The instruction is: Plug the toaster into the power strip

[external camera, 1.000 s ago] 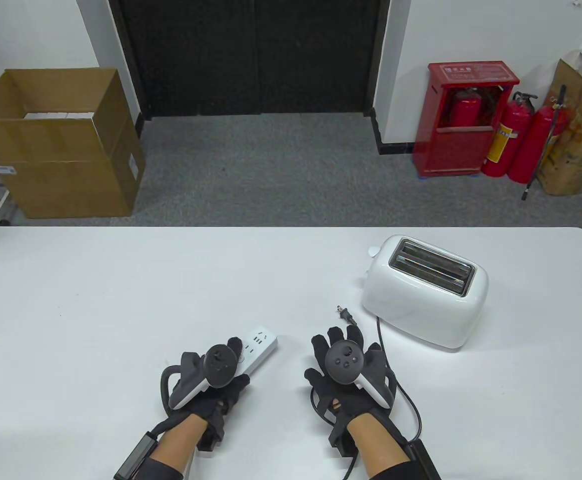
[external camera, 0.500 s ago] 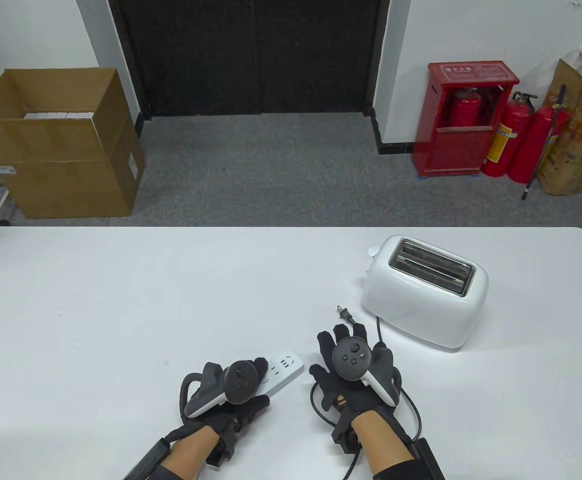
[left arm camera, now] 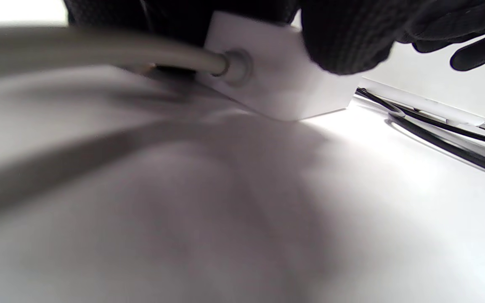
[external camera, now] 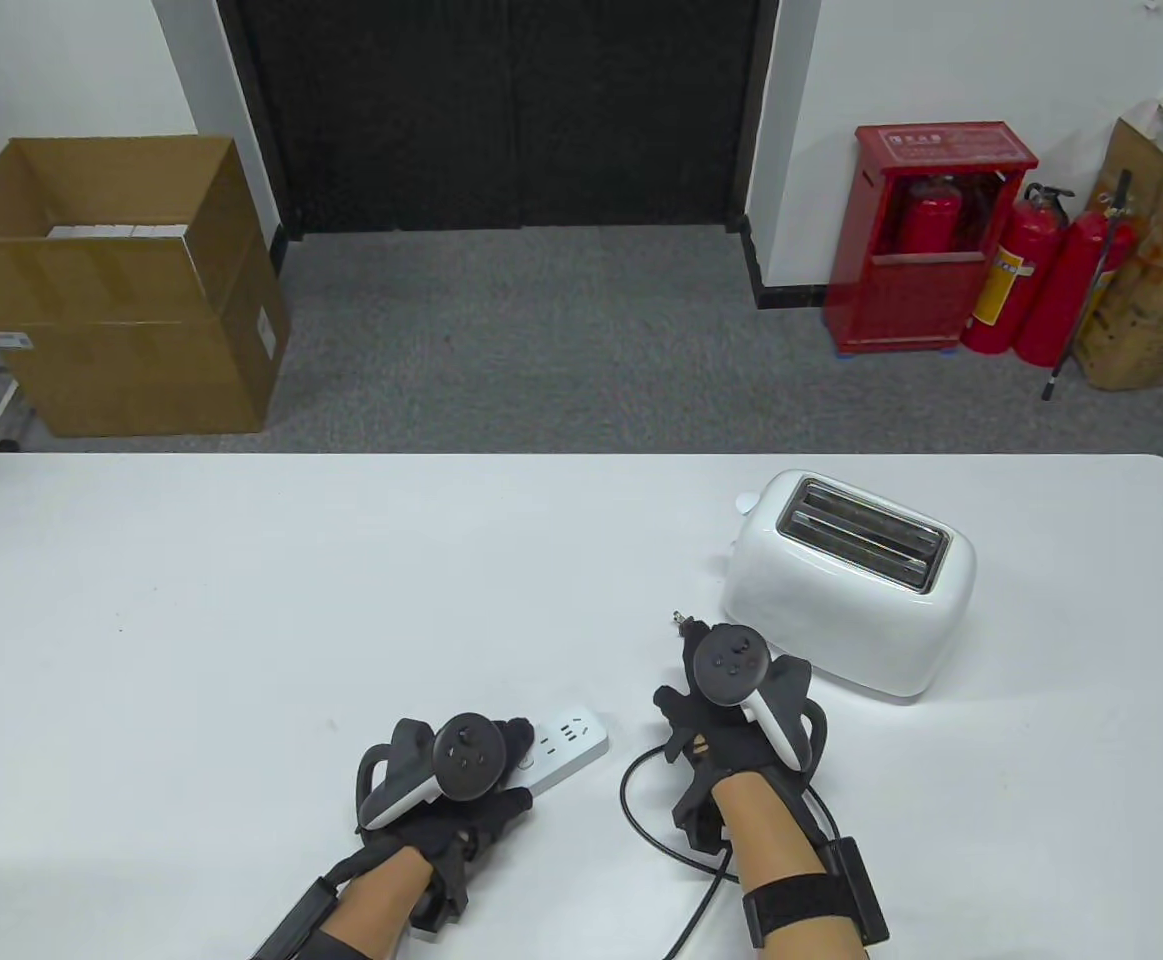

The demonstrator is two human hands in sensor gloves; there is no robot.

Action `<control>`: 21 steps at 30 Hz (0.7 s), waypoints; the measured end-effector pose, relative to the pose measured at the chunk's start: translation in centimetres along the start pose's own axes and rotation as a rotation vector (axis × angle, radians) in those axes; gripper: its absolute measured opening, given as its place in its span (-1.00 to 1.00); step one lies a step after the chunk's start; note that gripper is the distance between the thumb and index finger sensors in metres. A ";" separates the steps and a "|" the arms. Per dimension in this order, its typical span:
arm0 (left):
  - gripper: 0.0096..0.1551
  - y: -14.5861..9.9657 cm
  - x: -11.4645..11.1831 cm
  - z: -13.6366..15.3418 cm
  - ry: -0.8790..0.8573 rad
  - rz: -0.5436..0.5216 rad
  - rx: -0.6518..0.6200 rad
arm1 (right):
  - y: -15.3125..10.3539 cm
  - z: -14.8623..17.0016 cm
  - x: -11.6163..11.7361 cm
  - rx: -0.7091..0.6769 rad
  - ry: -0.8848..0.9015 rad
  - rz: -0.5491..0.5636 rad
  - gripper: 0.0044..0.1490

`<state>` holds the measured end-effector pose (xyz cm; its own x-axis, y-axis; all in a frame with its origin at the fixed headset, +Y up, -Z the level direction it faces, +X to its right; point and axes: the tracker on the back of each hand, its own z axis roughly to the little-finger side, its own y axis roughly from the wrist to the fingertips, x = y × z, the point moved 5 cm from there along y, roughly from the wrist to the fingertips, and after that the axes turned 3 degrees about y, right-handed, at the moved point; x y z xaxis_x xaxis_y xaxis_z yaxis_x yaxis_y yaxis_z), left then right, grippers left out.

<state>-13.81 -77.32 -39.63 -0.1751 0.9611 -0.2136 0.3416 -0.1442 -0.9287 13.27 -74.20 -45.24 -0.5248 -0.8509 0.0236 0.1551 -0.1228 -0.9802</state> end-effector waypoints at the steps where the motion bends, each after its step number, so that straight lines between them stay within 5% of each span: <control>1: -0.14 0.0 0.0 0.1 -0.004 0.002 0.001 | 0.4 0.0 0.0 0.018 -0.006 0.004 0.00; 14: -0.11 0.3 0.0 0.7 -0.077 0.038 0.006 | 6.0 1.7 2.0 0.296 -0.172 0.006 -0.14; 21: -0.11 0.4 -0.1 0.7 -0.097 0.048 0.005 | 7.4 1.4 3.2 0.325 -0.226 -0.002 -0.16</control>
<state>-14.37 -77.62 -40.17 -0.2476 0.9258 -0.2856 0.3468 -0.1906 -0.9184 13.95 -78.51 -52.18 -0.3339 -0.9369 0.1034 0.4299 -0.2489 -0.8679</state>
